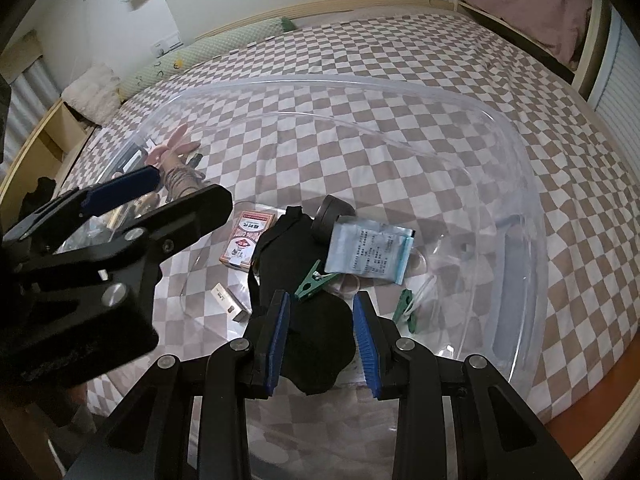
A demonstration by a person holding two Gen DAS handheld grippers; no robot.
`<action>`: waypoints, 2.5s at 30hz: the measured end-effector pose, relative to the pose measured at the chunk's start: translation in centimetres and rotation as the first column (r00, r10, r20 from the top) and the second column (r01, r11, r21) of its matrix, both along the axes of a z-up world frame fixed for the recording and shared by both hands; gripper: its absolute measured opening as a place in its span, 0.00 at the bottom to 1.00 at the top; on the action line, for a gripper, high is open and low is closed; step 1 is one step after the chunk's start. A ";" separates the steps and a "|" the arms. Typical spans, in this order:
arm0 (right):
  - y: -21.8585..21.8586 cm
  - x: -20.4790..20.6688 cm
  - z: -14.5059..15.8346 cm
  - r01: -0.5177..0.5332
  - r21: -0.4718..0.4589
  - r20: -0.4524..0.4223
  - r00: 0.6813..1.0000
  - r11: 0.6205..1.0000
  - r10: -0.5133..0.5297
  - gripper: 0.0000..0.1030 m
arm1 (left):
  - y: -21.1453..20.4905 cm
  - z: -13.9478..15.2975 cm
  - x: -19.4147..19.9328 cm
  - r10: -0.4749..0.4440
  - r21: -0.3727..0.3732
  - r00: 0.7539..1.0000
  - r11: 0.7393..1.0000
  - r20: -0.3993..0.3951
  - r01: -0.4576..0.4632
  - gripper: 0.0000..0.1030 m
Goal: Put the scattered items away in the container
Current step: 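Open the right tool to drop the clothespin while the left releases the blue card, then withdraw both open tools from the container back toward the pile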
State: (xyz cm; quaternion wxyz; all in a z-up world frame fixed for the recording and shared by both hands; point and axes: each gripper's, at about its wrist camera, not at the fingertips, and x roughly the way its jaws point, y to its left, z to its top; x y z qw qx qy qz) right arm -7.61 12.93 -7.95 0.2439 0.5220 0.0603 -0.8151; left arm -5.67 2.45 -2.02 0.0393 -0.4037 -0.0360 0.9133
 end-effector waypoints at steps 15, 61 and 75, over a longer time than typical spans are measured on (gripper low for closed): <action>-0.3 1.7 0.9 0.033 0.080 -0.163 0.986 0.996 -0.020 0.79 | -3.6 0.6 2.5 0.089 -0.023 0.995 0.996 -0.037 -0.090 0.93; -9.9 13.0 9.0 -0.125 -0.192 -0.656 0.754 0.973 -0.033 1.00 | -20.9 4.9 19.7 0.416 -0.015 0.826 0.890 -0.380 -0.455 1.00; -19.2 17.0 7.9 -0.286 -0.240 -0.642 0.764 0.928 0.069 1.00 | -27.7 5.0 26.9 0.516 -0.012 0.728 0.812 -0.452 -0.583 1.00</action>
